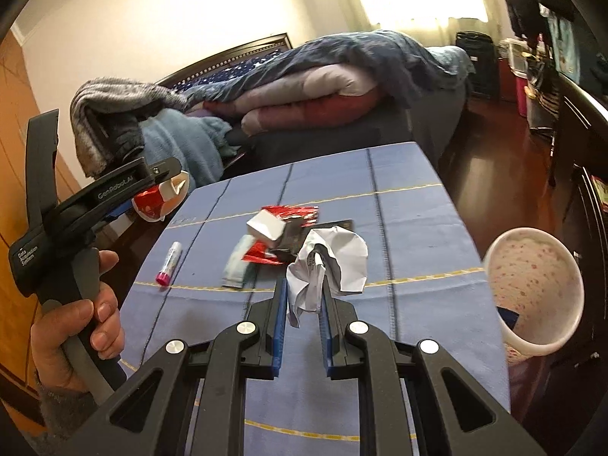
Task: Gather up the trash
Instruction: 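Lift the tissue and cup and carry them toward the wastebasket, then hold both tools over the wastebasket and open them to drop the items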
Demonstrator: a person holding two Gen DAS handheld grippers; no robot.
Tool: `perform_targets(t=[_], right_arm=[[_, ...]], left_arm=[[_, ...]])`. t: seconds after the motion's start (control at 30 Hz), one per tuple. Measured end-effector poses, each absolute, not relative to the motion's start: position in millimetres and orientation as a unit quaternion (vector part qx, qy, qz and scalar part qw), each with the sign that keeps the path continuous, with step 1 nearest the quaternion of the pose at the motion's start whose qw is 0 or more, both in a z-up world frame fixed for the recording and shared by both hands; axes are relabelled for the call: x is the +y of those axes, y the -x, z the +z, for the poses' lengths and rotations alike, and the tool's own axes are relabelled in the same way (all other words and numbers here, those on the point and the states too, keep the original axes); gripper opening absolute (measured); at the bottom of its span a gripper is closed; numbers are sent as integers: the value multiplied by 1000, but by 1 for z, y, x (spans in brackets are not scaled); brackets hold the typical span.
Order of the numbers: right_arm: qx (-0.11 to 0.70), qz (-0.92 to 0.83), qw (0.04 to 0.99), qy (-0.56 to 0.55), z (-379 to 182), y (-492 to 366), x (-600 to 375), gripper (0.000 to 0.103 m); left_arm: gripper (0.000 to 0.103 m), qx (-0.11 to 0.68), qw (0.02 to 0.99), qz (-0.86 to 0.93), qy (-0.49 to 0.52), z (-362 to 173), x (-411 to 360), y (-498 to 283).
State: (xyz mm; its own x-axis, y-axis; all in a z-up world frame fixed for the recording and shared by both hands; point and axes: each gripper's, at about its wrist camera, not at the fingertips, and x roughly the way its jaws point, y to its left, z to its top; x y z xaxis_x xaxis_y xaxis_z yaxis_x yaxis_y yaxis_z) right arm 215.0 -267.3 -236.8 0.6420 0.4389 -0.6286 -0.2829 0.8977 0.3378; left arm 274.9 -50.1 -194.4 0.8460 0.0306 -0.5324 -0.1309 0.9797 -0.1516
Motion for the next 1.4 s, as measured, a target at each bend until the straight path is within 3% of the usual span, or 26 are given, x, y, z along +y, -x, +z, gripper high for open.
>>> perform_targets(t=[0.57, 1.4], right_arm=[[347, 131, 916, -151, -241, -215, -360, 16], [348, -7, 913, -214, -289, -233, -510, 16]], left_arm=[[74, 284, 957, -43, 45, -195, -150, -296], [74, 328, 924, -197, -21, -246, -342, -346]])
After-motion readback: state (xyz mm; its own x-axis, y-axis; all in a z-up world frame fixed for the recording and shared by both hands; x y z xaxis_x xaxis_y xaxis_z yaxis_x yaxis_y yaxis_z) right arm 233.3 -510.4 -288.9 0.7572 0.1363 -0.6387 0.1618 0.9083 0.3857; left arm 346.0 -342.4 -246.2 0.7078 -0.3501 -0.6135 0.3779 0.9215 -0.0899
